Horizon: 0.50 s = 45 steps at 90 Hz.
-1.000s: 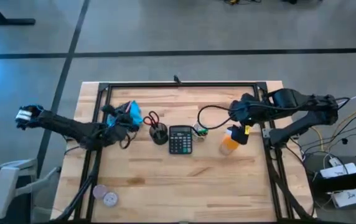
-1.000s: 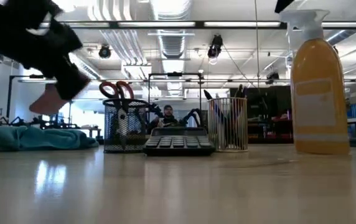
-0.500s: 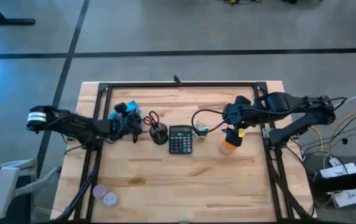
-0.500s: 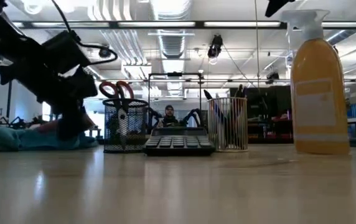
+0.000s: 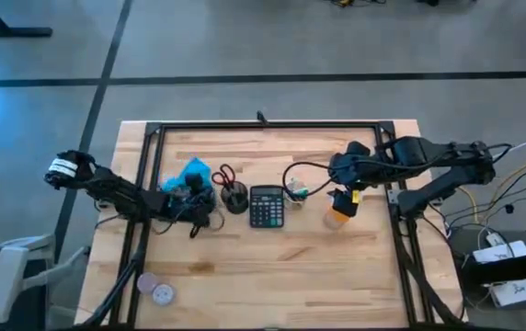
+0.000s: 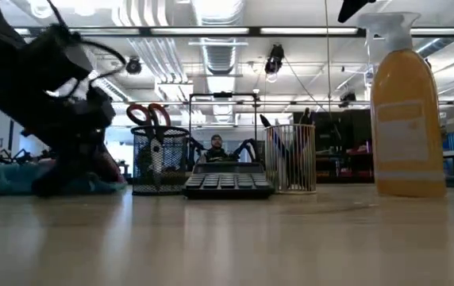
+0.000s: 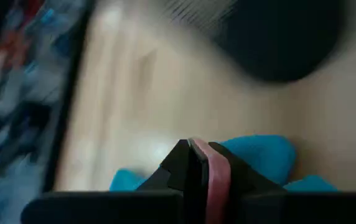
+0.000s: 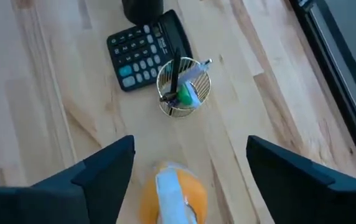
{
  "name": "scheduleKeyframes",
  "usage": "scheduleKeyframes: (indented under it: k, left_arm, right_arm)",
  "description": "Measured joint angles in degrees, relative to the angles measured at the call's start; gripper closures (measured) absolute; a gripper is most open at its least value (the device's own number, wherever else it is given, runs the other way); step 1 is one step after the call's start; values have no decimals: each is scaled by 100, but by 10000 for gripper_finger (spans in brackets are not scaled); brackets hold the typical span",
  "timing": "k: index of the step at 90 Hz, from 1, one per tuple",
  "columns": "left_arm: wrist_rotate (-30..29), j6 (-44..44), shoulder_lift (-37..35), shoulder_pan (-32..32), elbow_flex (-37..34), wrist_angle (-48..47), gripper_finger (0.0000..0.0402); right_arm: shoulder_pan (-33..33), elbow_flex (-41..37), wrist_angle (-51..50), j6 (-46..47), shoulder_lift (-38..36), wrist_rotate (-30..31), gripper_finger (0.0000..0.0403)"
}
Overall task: Apply microfiber cloth
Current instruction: Wipe the front and back of the cellphone with the blue microfiber cloth
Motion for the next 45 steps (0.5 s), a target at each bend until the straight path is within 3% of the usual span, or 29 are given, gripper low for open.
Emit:
scheduleKeyframes:
  k: [25, 45]
  left_arm:
    - [395, -805, 167, -1993, 521, 231, 389]
    - [454, -1008, 915, -2357, 1530, 243, 378]
  right_arm:
    - [39, -11, 275, -1, 308, -2, 134]
    - [149, -15, 739, -413, 890, -9, 143]
